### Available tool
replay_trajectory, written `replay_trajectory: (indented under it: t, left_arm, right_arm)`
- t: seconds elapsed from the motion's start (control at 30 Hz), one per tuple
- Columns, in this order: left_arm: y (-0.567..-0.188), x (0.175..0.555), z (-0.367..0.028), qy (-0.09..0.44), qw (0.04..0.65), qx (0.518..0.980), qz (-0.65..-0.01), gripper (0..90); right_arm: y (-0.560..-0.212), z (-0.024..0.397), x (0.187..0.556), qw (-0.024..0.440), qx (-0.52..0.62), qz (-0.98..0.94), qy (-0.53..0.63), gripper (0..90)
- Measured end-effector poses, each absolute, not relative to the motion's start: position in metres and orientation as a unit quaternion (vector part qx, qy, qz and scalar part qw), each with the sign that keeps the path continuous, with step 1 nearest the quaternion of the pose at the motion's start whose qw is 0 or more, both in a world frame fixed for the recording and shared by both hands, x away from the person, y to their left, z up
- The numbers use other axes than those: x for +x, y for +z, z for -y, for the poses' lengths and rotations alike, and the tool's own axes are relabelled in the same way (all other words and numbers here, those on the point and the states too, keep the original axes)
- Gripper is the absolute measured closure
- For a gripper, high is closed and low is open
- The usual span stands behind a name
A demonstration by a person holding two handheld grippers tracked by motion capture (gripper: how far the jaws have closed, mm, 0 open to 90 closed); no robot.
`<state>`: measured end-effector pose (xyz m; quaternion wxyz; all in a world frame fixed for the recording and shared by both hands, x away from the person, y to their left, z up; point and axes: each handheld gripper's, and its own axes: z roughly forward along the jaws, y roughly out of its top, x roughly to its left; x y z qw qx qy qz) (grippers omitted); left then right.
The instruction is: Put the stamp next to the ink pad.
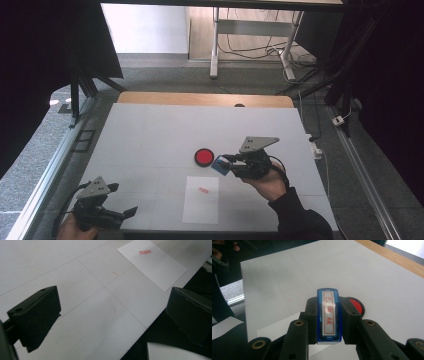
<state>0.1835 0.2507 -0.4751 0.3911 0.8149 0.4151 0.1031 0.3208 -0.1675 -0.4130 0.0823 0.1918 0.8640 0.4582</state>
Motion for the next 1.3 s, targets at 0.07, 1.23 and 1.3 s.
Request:
replay_trajectory:
  t: [0.07, 1.23, 1.3]
  left_arm:
    - [-0.475, 0.184, -0.251, 0.102, 0.393, 0.814, -0.416, 0.0]
    - [-0.475, 0.184, -0.251, 0.101, 0.39, 0.815, -0.416, 0.3]
    - [-0.475, 0.184, -0.251, 0.1, 0.39, 0.816, -0.415, 0.3]
  right_arm:
    - [-0.414, 0.171, 0.322, 0.086, 0.198, -0.862, 0.458, 70.8]
    - [-0.434, 0.234, 0.356, 0.168, 0.302, -0.855, 0.386, 70.8]
    - [-0.436, 0.237, 0.358, 0.174, 0.307, -0.854, 0.381, 70.8]
